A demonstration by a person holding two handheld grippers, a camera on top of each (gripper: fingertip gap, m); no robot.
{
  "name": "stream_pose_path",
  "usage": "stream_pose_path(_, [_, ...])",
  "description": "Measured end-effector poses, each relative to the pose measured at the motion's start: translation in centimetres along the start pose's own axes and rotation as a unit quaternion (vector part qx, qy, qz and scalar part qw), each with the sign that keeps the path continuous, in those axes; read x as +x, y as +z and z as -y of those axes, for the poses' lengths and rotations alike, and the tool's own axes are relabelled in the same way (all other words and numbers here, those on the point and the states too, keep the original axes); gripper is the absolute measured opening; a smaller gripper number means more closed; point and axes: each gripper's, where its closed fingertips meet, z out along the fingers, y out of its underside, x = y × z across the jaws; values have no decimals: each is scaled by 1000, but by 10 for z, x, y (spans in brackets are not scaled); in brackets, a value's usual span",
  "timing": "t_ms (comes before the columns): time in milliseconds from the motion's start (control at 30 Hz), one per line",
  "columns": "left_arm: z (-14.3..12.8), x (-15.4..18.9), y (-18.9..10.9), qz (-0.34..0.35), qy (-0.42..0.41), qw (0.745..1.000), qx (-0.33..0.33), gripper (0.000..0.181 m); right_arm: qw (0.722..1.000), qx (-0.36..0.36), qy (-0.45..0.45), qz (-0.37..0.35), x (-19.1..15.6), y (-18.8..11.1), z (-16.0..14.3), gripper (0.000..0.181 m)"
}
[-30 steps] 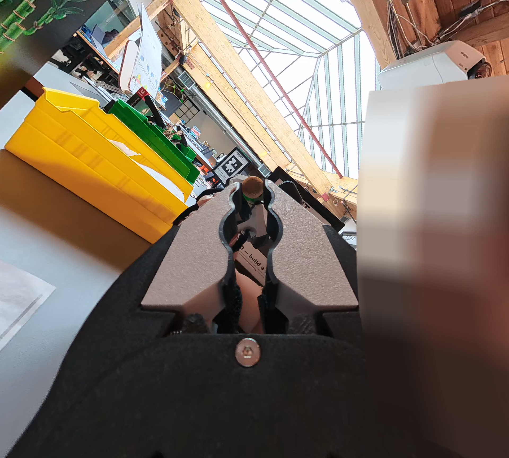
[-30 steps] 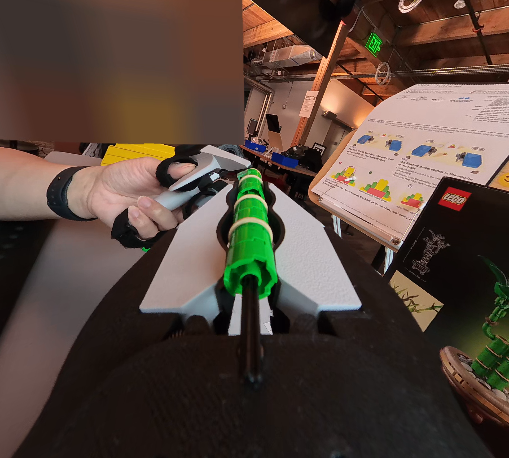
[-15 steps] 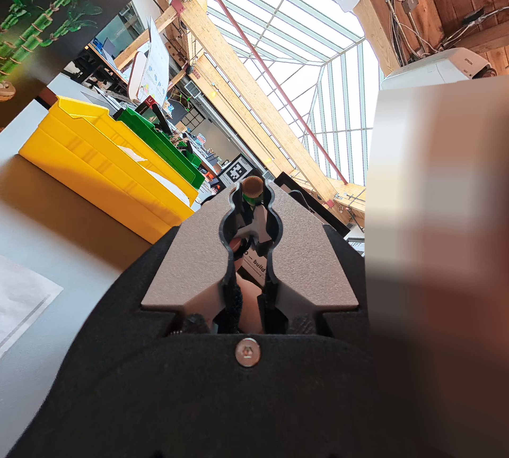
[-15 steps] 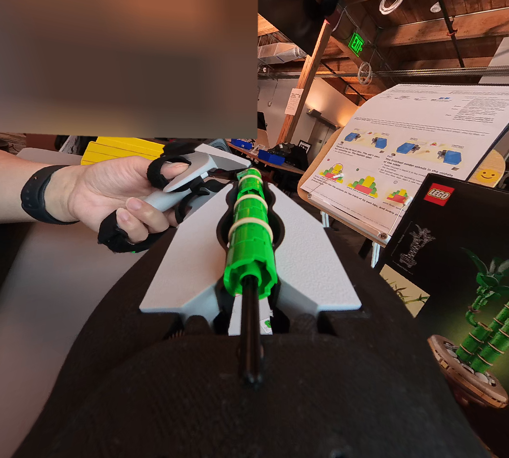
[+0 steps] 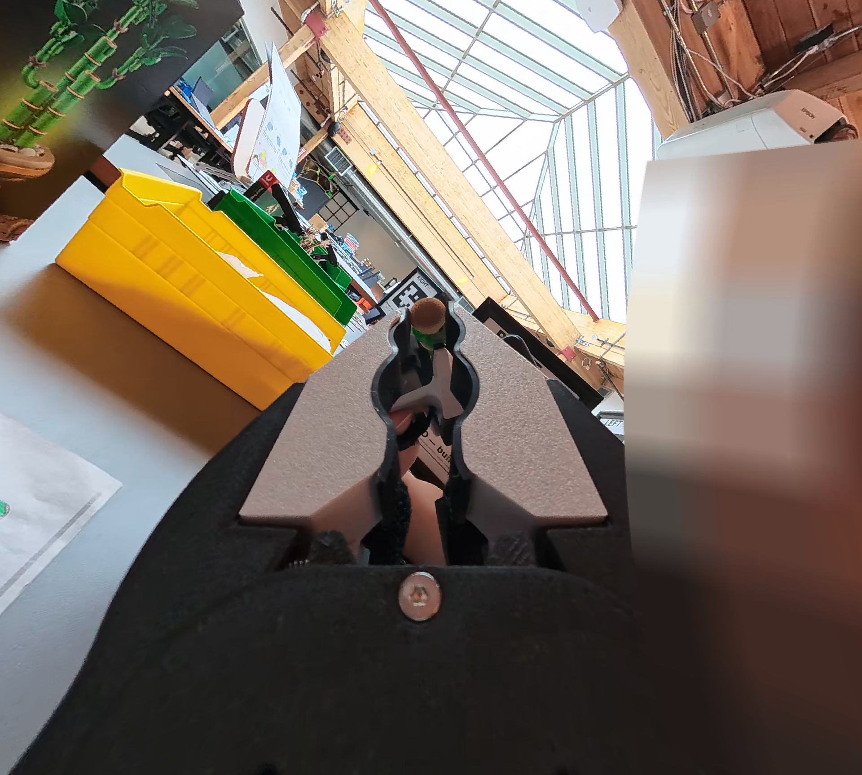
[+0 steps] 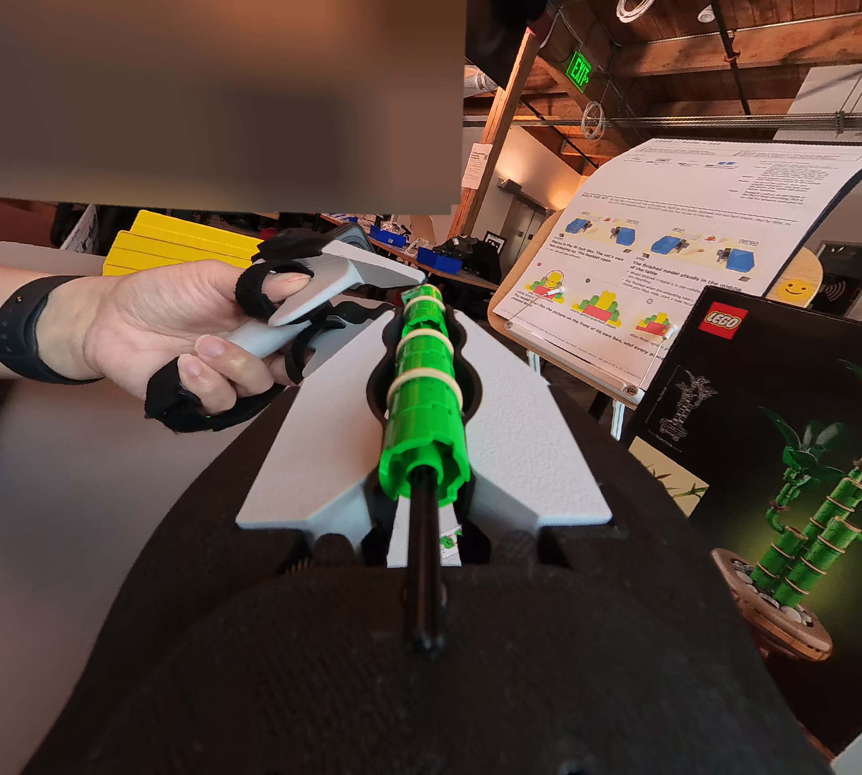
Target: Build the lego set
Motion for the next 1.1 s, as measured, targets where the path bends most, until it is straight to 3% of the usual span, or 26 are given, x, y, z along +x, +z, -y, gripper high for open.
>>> stream_pose_path(867, [1, -7, -2, 24, 10, 1000, 4, 11, 1000, -12, 2, -21, 1, 2, -7, 16])
stream_pose_path(1100, [9, -7, -3, 17, 1, 1000, 13, 12, 999, 2, 39, -4, 1, 1, -2, 16])
